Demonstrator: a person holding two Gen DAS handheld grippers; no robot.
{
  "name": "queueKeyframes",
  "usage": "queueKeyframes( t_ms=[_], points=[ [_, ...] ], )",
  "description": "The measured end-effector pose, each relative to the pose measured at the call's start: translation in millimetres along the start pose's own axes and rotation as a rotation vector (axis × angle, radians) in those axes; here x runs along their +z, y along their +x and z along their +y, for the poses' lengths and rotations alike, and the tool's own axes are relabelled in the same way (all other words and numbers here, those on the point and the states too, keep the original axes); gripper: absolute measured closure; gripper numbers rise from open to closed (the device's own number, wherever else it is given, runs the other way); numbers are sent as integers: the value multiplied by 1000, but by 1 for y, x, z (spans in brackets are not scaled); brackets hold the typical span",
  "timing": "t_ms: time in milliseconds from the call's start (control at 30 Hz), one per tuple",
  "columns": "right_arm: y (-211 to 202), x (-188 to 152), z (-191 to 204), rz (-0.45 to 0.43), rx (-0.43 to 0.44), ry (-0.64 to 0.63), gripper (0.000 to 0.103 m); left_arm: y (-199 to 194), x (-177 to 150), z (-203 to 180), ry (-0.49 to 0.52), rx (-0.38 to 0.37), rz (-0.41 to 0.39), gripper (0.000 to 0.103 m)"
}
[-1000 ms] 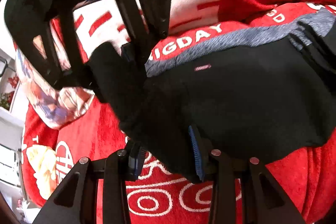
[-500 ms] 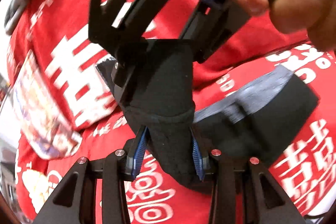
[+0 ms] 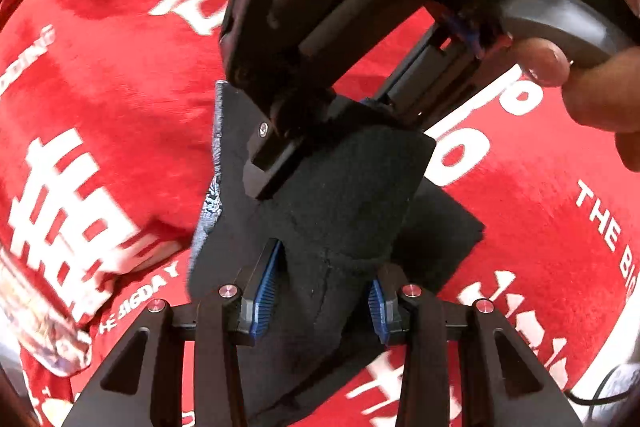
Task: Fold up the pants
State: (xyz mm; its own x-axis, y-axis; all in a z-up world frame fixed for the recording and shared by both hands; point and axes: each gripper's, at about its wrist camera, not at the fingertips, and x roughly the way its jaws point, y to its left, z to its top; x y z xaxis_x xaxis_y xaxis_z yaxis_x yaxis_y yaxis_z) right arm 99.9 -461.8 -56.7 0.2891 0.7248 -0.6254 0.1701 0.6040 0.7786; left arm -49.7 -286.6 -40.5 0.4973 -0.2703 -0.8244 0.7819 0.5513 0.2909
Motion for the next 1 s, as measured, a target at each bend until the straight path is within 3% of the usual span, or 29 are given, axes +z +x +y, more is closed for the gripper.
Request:
queueKeyframes(
  t_ms=[233, 333, 467, 567, 667, 767, 867, 1000],
  points=[
    [-1, -6, -90, -41, -30, 119, 84, 54, 4, -40, 41, -23, 115, 63],
    [7, -8, -116, -39, -47, 163, 84, 63, -1, -46, 70, -42, 154, 57],
    [7, -18, -134, -47, -60, 193, 84, 52, -10, -34, 93, -63, 148, 29],
    [0, -27, -132, -53, -78, 190, 84, 34, -19, -19, 90, -102, 142, 29],
    [-7, -37, -129, -50, -134, 174, 83, 13, -27, 3, 62, -93, 129, 29],
    [-13, -42, -122, -68, -206, 180, 82, 7, -34, 39, -44, -91, 158, 29],
    [-26, -47, -114, -106, -297, 194, 80, 21, -42, 77, -225, -129, 250, 29],
    [-39, -54, -99, -138, -416, 170, 80, 41, -59, 118, -459, -121, 337, 29]
  ],
)
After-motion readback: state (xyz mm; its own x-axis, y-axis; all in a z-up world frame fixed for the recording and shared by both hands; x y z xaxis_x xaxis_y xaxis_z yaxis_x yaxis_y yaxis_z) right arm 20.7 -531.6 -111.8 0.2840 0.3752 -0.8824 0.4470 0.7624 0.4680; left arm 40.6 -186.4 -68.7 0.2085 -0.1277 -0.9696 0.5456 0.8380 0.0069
